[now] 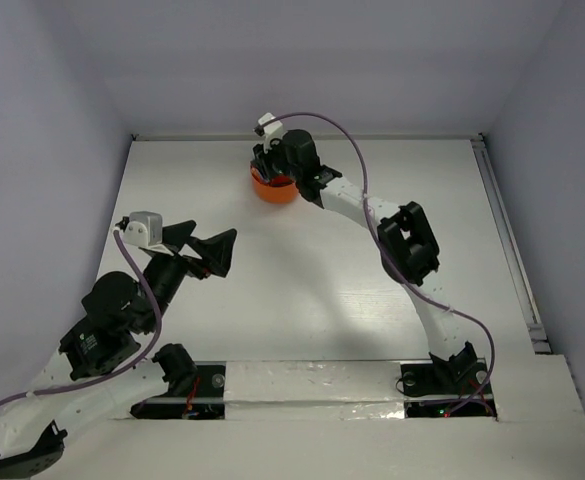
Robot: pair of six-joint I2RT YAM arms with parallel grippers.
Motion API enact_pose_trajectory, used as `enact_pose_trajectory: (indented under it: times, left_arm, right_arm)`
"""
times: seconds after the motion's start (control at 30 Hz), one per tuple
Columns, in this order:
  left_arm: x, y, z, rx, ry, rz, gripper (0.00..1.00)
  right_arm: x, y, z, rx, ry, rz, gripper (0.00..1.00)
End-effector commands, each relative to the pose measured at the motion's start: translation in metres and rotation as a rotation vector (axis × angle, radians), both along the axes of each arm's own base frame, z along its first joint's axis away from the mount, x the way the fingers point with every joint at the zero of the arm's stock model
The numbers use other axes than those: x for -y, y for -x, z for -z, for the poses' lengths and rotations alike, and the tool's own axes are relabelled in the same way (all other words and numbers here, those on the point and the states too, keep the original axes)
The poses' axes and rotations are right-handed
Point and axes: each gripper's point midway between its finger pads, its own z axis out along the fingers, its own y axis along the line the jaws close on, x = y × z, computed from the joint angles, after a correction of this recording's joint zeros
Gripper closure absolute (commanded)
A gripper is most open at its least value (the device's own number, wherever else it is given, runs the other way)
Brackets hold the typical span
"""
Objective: Sort the stationery into containers
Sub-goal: Place the pen in the storage box.
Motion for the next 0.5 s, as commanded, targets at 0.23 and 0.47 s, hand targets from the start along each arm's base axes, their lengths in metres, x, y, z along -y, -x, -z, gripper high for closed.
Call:
enact_pose_trajectory:
  times: [0.23, 0.47]
  left_arm:
    - [0.004, -0.012, -0.004, 0.028, -0.010, 0.007, 0.01]
    - [0.006, -0.017, -0.009, 0.051, -0.002, 0.028, 0.01]
  right_arm:
    - [0.005, 0.021, -0.084, 0.132, -0.177, -0.010, 0.29]
    - [0.045, 0.083, -0.197, 0.233, -0.387, -0.035, 0.08]
